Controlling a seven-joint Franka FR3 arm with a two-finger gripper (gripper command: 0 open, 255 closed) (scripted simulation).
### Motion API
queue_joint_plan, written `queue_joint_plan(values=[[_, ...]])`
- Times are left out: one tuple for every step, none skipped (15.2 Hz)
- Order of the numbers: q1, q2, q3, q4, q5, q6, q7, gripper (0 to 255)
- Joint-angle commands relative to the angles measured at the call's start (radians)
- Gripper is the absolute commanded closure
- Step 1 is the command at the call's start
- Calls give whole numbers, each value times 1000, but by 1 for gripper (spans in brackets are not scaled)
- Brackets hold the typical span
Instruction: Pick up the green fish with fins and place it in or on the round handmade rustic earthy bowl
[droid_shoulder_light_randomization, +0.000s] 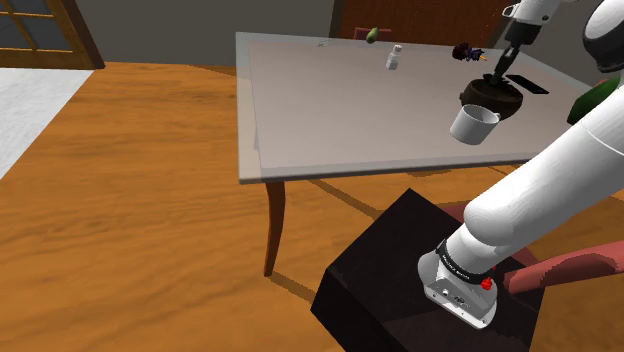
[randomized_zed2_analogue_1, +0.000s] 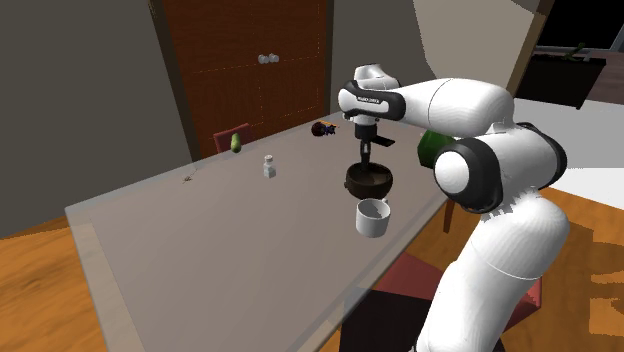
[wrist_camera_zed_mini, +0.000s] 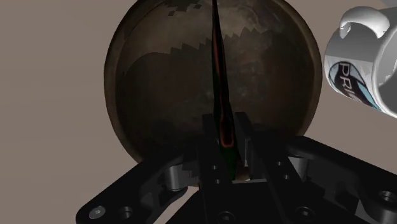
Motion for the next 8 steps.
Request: queue_joint_plan(values=[[0,-1,0,-4,-1,3,1,255],[0,-1,0,-4,-1,3,1,255],[0,-1,0,-4,-1,3,1,255],[0,-1,0,-4,-1,3,1,255],[0,-1,0,-4,-1,3,1,255],[0,-1,0,-4,-1,3,1,255],[0,-1,0,-4,-1,3,1,0],[0,-1,0,-4,-1,3,1,0]])
